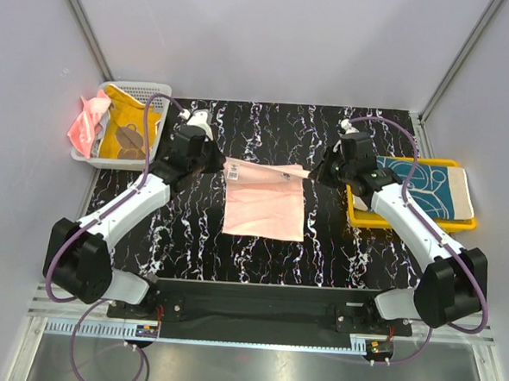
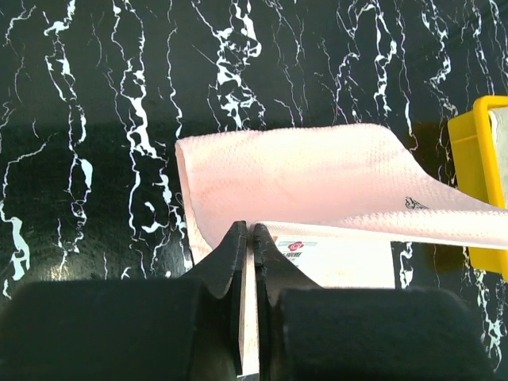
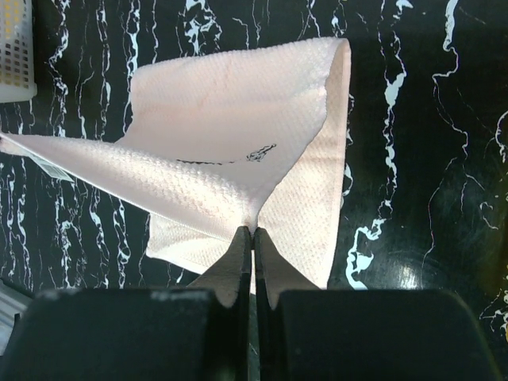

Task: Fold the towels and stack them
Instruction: Fold the towel

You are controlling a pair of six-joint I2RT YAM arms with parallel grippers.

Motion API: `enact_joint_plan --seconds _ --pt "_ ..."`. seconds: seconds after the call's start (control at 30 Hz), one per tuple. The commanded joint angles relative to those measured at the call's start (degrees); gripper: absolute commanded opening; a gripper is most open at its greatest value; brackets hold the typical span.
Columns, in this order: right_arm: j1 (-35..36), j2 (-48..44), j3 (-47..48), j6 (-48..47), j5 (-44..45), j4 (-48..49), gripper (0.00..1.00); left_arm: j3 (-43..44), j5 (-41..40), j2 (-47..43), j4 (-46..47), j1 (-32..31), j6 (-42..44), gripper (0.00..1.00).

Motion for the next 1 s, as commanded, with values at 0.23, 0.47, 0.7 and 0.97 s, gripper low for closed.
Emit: enact_joint_plan --seconds 0.23,0.47,0.7,0.97 --pt "-0.1 -4.1 -5.4 -0.2 0.7 0.3 0.0 -4.7 -4.3 -3.5 1.8 -1.2 0.1 0.0" --pt "0.6 -5.7 -9.2 0.3 -0.4 1.4 0.0 -7.4 -4.4 -4.3 2.6 -1.6 -0.2 0.0" --pt "0.9 -6.9 -10.7 0.2 0.2 0.9 0.0 -7.2 -4.5 -6.8 1.5 -1.7 0.3 0.0" --pt "0.9 -7.2 -10.8 -0.3 0.7 0.3 0.0 -7.4 -3.1 -7.2 0.3 -1.6 0.9 0.0"
